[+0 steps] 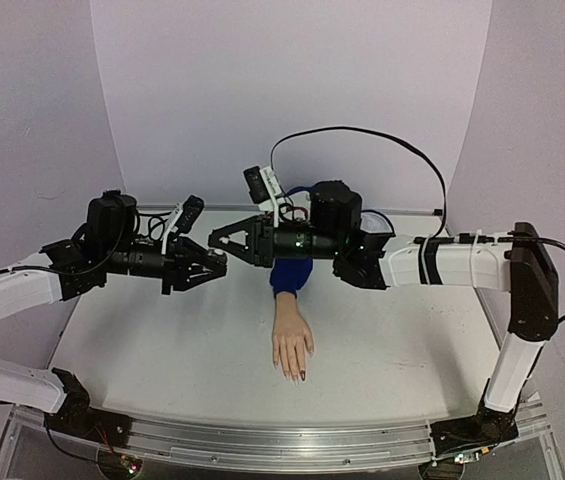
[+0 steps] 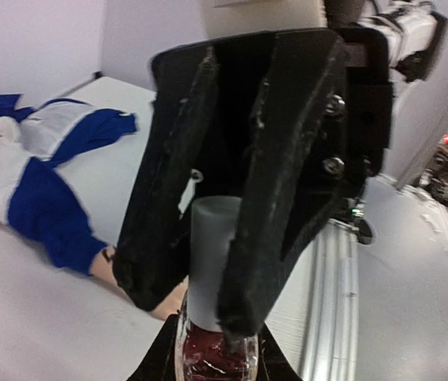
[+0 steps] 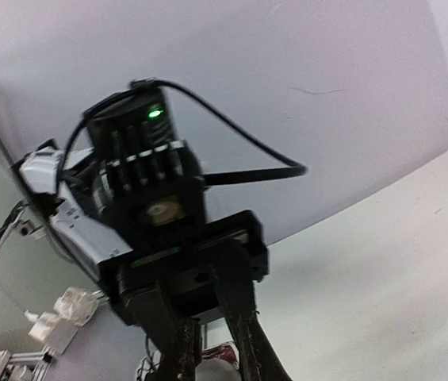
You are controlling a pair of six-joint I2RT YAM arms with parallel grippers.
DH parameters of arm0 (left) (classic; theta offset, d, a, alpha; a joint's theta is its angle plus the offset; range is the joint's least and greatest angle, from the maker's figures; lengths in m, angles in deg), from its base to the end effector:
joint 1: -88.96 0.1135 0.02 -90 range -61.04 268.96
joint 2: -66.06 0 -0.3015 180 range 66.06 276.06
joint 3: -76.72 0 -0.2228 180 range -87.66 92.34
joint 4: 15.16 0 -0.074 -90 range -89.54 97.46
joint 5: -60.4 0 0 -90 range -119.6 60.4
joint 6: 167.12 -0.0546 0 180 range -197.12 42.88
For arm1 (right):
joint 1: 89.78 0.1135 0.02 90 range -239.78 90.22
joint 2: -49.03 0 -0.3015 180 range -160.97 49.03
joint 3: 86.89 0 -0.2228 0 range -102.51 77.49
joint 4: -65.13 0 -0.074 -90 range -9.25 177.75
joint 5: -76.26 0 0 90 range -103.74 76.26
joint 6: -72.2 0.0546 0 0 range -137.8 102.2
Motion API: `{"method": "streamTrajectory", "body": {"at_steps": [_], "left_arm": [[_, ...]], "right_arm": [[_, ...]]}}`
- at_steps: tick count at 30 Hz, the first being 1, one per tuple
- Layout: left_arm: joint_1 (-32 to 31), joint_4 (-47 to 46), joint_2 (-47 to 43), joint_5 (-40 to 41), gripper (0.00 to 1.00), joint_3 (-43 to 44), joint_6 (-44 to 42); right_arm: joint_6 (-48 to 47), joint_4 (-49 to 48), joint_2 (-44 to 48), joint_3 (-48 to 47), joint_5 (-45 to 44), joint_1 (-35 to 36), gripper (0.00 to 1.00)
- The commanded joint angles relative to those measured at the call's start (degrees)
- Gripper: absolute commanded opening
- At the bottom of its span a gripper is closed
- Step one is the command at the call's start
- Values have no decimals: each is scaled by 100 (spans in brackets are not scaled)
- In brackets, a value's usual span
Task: Paint the nails
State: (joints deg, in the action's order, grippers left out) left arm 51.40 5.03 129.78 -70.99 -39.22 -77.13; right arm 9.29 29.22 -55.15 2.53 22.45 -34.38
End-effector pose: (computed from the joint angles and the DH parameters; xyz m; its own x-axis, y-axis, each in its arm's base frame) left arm 0.1504 -0.1612 0.3461 -0.2690 0.2070 -0.9406 0.9504 0.2156 -0.2243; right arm 0.2118 0.3637 0.3982 -0.2519 0.2821 -0.9257 -0.9658 -0.1346 0.2217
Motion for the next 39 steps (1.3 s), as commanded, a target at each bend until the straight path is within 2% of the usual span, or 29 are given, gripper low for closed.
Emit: {"method": "streamTrajectory", "body": {"at_steps": [1,4,6,8,15,16,19,21,27,32,36,39], "left_arm": [[188,-225,-497,3359,0,-136,-250],[196,-141,-671,4423,0,-214,-378],[197,-109,-731,4712,0,-231,-427],[197,-94,-755,4682,0,-226,-448],[192,-38,-704,4168,0,-165,-465],[196,-30,-707,4159,0,-161,-467],[194,-23,-701,3873,0,-152,-465],[197,-2,-656,3684,0,-136,-482],[197,17,-518,2740,0,-40,-461],[197,8,-314,795,0,111,-416],[188,-13,29,-735,0,340,-258],[181,-27,204,-1230,0,406,-185]], "right_arm": [[-292,918,-156,-450,-2480,713,0],[-121,1645,-421,-931,-5280,1300,0],[155,1841,-597,-1236,-5975,1547,0],[245,1757,-709,-1452,-6182,1718,0],[-156,1488,-724,-1731,-5599,1747,0],[-230,1481,-656,-1676,-5533,1732,3],[-356,1293,-377,-1318,-5114,1583,30],[-452,1201,-156,-1085,-4643,1417,43],[-566,1117,500,-329,-3215,809,72],[-279,587,758,256,-1327,169,93],[-215,325,643,215,-200,20,96],[-90,9,566,184,242,21,92]]}}
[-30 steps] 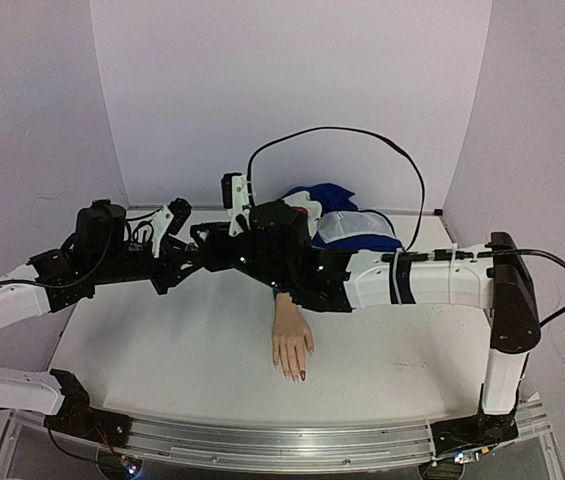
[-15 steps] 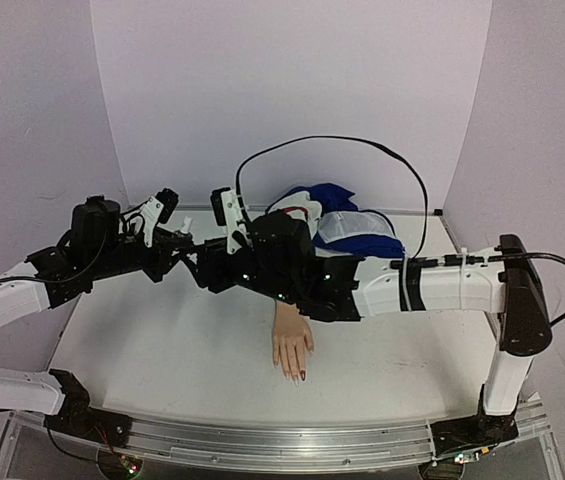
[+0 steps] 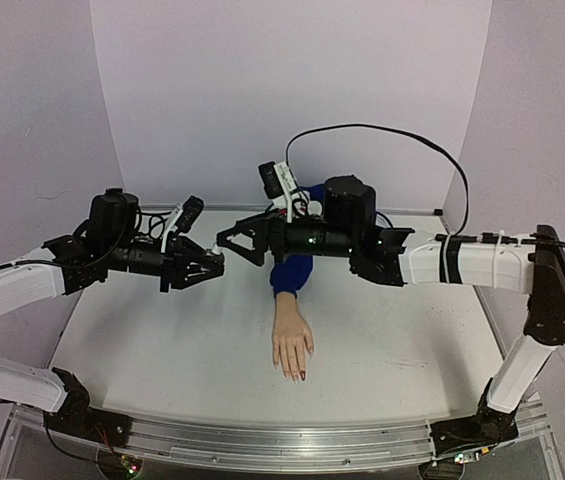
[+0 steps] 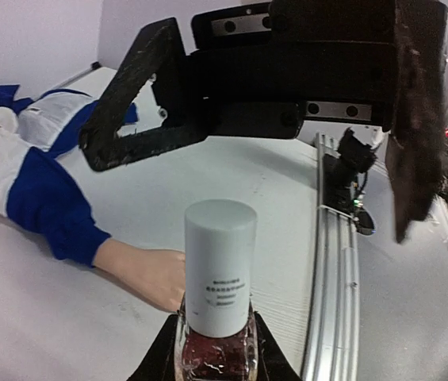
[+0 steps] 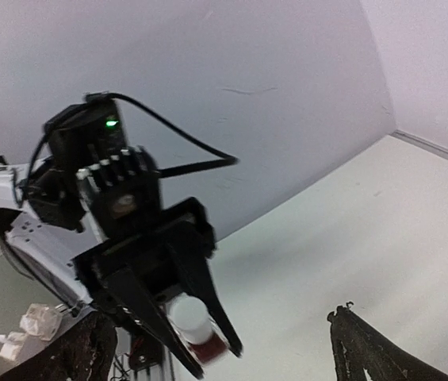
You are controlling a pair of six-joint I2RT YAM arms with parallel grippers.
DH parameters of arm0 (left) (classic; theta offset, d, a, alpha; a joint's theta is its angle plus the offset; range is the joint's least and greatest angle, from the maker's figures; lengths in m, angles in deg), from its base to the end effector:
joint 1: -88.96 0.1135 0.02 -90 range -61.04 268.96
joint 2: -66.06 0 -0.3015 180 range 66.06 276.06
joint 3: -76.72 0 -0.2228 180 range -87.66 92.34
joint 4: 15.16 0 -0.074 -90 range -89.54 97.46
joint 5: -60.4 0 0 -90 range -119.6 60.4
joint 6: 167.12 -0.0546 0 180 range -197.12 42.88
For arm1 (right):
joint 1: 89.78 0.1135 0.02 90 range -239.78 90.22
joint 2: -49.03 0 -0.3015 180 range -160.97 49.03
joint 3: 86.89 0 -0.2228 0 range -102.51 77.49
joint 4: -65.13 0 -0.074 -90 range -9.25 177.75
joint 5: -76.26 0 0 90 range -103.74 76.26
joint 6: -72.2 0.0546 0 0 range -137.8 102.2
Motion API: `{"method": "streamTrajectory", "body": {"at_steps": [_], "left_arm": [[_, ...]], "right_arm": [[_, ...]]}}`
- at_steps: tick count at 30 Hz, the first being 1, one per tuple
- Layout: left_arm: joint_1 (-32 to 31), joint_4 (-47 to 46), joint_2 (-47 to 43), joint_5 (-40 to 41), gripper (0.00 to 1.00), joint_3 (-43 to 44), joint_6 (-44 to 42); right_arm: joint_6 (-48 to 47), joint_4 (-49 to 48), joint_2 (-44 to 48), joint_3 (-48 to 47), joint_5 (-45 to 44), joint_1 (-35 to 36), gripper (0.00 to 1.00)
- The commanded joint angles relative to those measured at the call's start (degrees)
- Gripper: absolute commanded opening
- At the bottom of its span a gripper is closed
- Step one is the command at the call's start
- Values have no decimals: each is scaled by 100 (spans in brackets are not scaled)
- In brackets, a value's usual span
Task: Paint the nails
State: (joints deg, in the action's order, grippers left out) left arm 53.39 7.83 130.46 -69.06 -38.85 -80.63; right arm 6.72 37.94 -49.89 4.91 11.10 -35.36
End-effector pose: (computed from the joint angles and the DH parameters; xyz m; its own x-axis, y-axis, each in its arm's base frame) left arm 0.1583 -0.1559 0.3402 -0.2601 0.2441 -0.9342 0.9428 0.2732 -0.1911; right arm 0.2165 0.3420 0.4049 -0.2535 0.2929 -0.9219 -0.9532 0.0866 0.2896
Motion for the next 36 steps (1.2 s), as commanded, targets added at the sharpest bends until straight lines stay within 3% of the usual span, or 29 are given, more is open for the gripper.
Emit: {"method": "streamTrajectory", "body": {"at_steps": [1,4,9,13,22,26,31,33,36], "left_arm": [[-24,-314,155,-1532,0,373,166],[-67,-325,187,-1733,0,371,166],[-81,-334,179,-1834,0,365,157],[-86,-351,149,-1908,0,357,136],[-90,-369,54,-1572,0,311,103],[-84,-371,-62,-824,0,249,72],[-86,-369,-253,1239,0,102,119],[-80,-369,-355,1997,0,2,55],[-81,-370,-510,2790,0,-118,-72]], "right_arm": [[187,-908,8,-86,1454,114,87],[212,-997,-97,-178,1642,115,69],[328,-1089,-342,-378,1922,115,50],[395,-1151,-482,-506,2074,116,46],[387,-1220,-479,-447,1994,120,15],[466,-1279,-492,-373,1758,115,0],[819,-1536,-582,-219,963,143,0],[950,-1438,-580,-154,133,228,0],[1032,-610,-518,-257,-1963,575,0]]}}
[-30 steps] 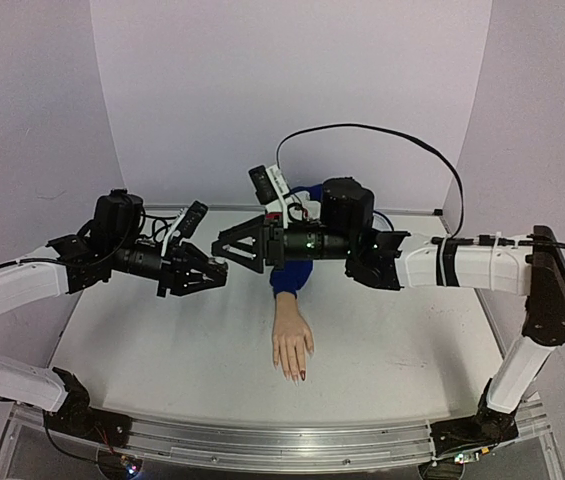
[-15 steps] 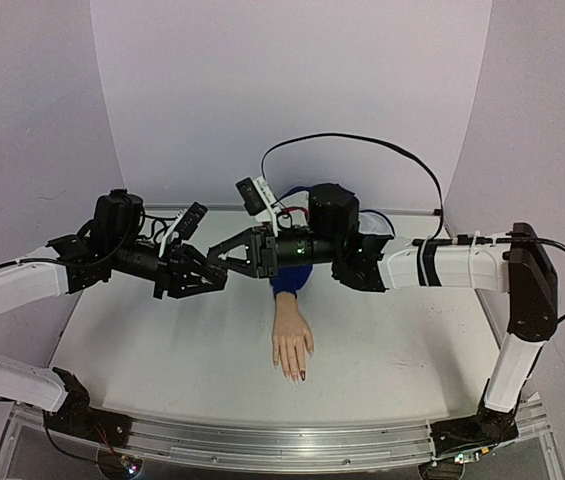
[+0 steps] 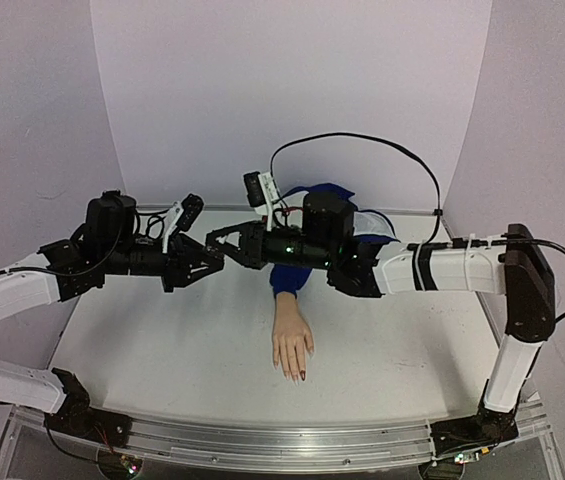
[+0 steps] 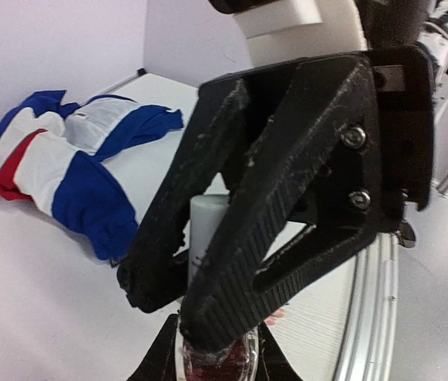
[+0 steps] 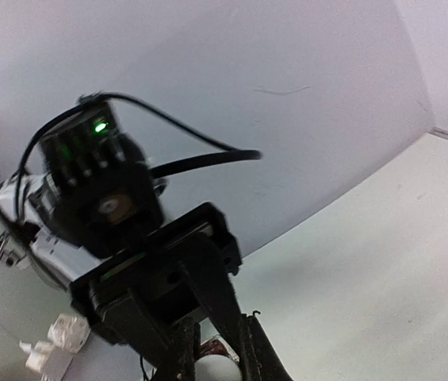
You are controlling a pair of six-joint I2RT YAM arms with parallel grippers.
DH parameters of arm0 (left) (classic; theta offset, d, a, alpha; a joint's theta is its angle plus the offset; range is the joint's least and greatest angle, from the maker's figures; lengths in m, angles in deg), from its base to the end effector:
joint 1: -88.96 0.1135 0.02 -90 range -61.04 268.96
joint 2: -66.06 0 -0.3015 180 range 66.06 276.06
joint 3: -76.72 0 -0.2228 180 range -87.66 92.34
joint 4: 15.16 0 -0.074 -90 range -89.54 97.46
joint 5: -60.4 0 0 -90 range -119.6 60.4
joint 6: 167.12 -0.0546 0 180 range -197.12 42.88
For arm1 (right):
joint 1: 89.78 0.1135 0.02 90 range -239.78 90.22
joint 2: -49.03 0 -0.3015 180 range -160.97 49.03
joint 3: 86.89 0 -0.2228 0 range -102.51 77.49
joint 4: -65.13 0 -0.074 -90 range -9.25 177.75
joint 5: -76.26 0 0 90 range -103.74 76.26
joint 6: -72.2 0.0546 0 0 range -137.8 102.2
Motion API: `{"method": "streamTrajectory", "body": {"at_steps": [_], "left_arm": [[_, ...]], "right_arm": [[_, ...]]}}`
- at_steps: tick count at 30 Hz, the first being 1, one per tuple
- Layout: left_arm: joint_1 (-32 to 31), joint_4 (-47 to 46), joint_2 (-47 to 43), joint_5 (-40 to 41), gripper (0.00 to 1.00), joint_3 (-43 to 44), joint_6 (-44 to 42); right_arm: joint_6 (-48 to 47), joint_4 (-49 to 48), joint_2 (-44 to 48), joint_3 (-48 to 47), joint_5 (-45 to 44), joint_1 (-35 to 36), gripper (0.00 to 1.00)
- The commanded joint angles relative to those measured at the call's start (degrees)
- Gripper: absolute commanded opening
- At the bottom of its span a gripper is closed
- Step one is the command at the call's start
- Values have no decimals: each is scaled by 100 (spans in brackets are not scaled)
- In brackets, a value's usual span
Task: Paint the nails
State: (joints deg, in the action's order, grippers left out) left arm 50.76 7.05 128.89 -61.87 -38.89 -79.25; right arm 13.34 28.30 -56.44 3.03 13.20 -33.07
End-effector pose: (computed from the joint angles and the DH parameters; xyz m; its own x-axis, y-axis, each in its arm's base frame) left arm 0.1529 -0.1574 0.3454 -0.2429 0.2311 -0.9421 0.9252 0.3472 -0.1534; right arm 0.2150 0.3725 0.3898 -0.3333 0.3323 -0.8823 -0.9397 -0.0409 0.3396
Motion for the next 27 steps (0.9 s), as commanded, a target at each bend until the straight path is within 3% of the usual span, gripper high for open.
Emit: {"method": "streamTrajectory", "body": {"at_steps": [1,3,5,13,15,19,22,27], "left_arm": [[181,-290,-387,2223,0,-139,-270],[180,-290,-432,2475,0,-172,-345],[181,-290,-424,2550,0,-176,-397],[183,-281,-406,2224,0,-158,-437],[181,-277,-414,2106,0,-149,-436],[181,-272,-403,1603,0,-120,-451],[181,-272,-349,1037,0,-82,-465],[181,-272,-218,274,0,-16,-473]], "right_arm": [[362,732,128,-193,-2797,514,0],[370,1180,64,-589,-3810,807,0],[298,1302,-17,-849,-4228,1002,0],[-135,1344,133,-926,-3810,990,0],[-177,1309,265,-806,-3291,834,22],[-174,1176,488,-514,-1497,191,49],[-118,1169,578,-369,-385,-188,76],[49,1409,429,-547,906,-538,84]]}}
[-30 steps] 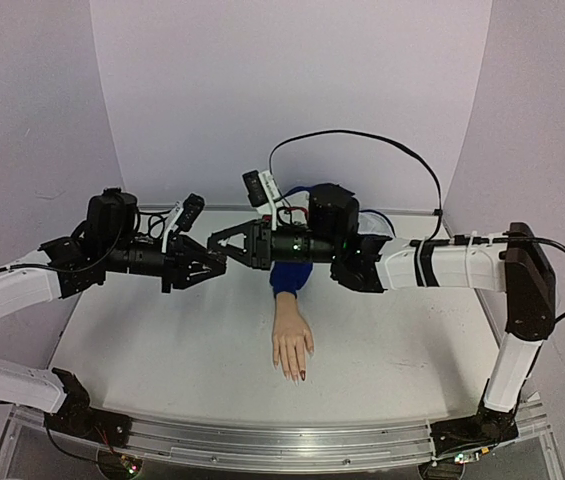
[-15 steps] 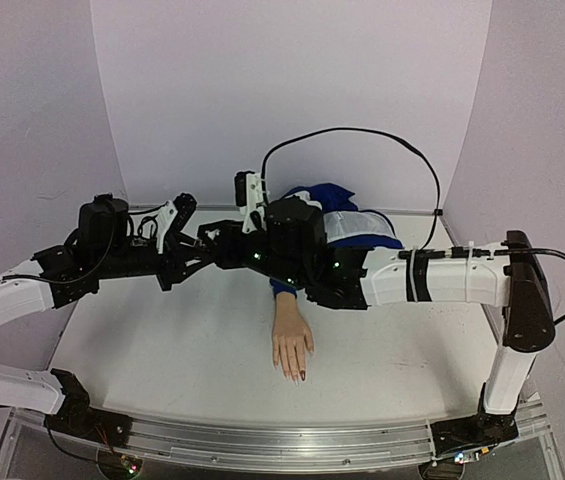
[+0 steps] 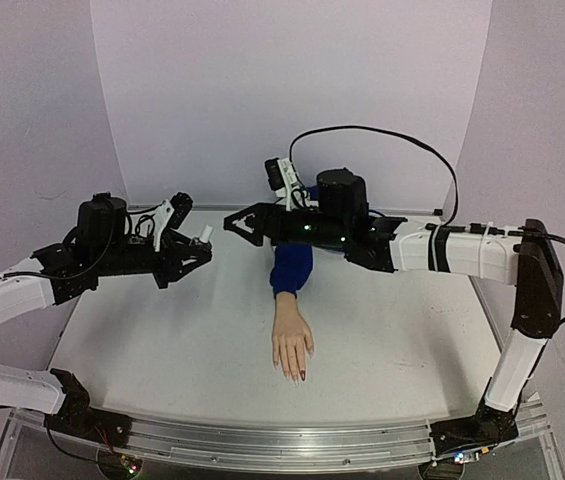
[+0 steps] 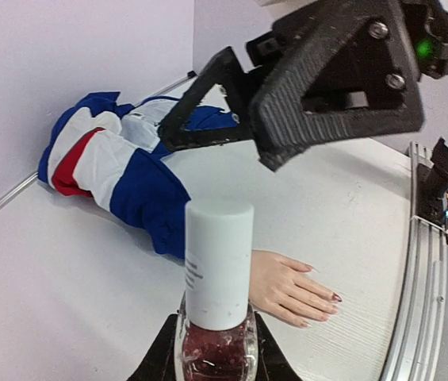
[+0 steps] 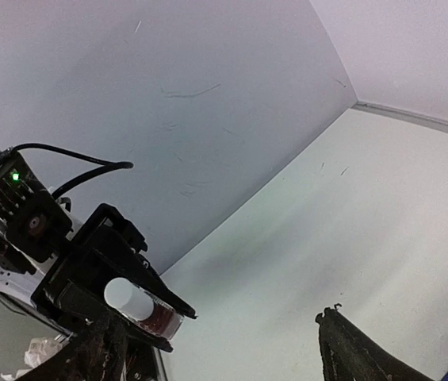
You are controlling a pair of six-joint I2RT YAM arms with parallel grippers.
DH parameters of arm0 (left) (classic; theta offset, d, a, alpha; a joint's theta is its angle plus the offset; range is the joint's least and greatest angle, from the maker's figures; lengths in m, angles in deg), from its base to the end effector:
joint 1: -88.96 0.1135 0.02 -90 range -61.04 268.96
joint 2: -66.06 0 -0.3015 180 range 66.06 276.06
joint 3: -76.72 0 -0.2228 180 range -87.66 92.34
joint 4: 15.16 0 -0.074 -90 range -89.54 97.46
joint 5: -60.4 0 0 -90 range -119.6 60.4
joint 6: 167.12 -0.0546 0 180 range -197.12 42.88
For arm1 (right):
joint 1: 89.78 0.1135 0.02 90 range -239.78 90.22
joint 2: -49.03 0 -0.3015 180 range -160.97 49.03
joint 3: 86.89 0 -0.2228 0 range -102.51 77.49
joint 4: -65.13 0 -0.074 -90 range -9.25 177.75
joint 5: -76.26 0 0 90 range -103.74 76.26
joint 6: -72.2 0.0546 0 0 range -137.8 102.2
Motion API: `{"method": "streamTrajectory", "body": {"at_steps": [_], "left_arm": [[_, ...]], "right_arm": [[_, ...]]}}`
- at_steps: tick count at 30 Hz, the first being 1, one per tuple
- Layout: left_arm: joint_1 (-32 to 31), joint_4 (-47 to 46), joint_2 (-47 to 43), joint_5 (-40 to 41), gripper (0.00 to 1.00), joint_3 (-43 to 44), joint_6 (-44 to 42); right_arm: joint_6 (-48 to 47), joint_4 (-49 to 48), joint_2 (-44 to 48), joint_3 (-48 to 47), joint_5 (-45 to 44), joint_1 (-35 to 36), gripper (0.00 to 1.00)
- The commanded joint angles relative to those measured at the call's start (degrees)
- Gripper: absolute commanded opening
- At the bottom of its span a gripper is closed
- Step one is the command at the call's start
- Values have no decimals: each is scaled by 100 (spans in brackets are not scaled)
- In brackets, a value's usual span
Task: Paint the nails
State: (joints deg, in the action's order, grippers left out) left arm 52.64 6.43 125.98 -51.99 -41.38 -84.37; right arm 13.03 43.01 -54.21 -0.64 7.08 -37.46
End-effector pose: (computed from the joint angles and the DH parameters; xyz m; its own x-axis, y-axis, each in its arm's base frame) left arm 0.1559 -0.1404 0.3403 -0.1627 0.2644 -0.9506 0.8642 0.5031 -0.0079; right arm 0.2480 0.3528 0.3976 -0.3730 0.3007 -0.8777 -0.8858 0.1662 0.4334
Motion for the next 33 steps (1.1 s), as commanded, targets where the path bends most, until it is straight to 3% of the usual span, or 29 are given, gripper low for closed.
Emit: {"method": "streamTrajectory", "body": {"at_steps": [1,9,26,29,33], "left_arm": [[-7,-211,101,-793,0,244,34],[-42,-205,223,-1073,0,274,63],[-60,-195,299,-1221,0,284,34],[-60,-193,309,-1240,0,284,36],[-60,-193,342,-1132,0,299,84]], "right_arm": [[25,38,155,-271,1645,-106,84],[-31,205,-190,-718,2387,-94,71],[-209,429,-648,-1199,2455,6,36],[-231,434,-688,-1231,2488,22,26],[-313,434,-611,-1175,2384,30,3]]}}
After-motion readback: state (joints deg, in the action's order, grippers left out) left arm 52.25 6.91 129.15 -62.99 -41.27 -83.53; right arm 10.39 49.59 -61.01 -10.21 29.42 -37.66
